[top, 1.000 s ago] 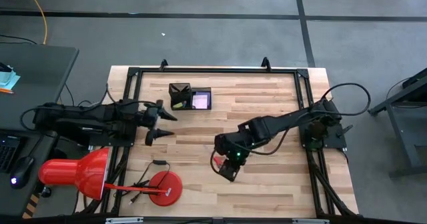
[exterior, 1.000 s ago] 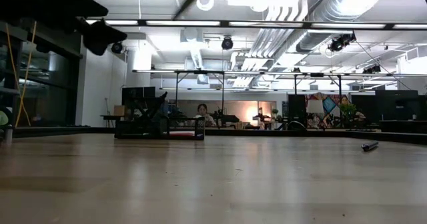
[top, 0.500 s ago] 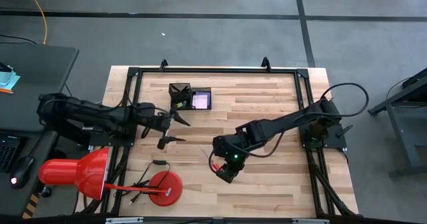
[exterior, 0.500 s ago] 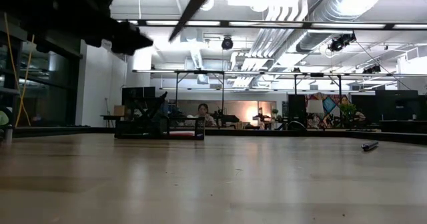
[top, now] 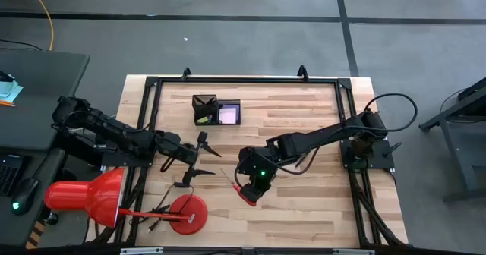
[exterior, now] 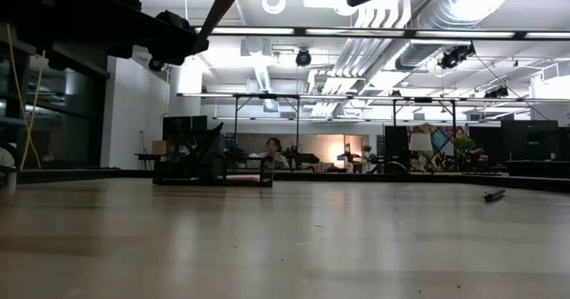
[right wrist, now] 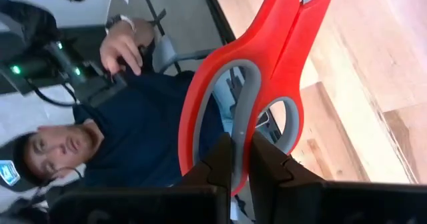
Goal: Pick and place office supplies into organizer
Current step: Put the red scissors into the desk organizer
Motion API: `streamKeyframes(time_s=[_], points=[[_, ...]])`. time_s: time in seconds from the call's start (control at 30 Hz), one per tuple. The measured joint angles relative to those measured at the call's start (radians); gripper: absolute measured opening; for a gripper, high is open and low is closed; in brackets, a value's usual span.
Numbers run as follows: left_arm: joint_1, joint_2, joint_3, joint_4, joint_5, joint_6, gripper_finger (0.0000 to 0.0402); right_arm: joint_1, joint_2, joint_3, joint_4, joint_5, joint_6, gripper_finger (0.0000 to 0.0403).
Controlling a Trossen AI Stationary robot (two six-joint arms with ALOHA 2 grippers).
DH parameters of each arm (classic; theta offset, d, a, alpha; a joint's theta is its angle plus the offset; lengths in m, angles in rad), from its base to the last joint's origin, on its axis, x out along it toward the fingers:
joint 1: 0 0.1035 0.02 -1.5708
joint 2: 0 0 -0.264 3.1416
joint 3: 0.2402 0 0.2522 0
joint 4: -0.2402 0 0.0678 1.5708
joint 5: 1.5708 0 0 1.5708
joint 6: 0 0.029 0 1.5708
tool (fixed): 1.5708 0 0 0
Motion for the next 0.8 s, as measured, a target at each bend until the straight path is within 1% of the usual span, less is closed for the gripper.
streamKeyframes(time_s=[0.1,0.27,0.4,0.5,0.7,0.8], points=[[-0.025,0.02,0.0,0.009,-0.043,-0.001,0.0294,-0.013,0.0,0.0,0.004,0.004,0.017,0.0011],[-0.045,0.05,0.0,0.052,-0.06,-0.042,0.0294,-0.03,0.0,0.0,0.009,0.005,0.016,0.0015],[-0.045,0.084,0.0,0.097,-0.053,-0.069,0.0294,-0.044,0.0,0.0,0.022,0.008,0.002,0.0015],[-0.044,0.119,0.003,0.128,-0.087,-0.081,0.0294,-0.052,0.0,0.0,0.032,0.008,-0.001,0.0014],[-0.043,0.167,0.056,0.131,-0.143,-0.11,0.0292,-0.059,0.0,0.0,0.032,0.009,0.001,0.0018],[-0.044,0.18,0.076,0.113,-0.143,-0.116,0.0279,-0.058,0.0,0.0,0.032,0.009,-0.004,0.0016]])
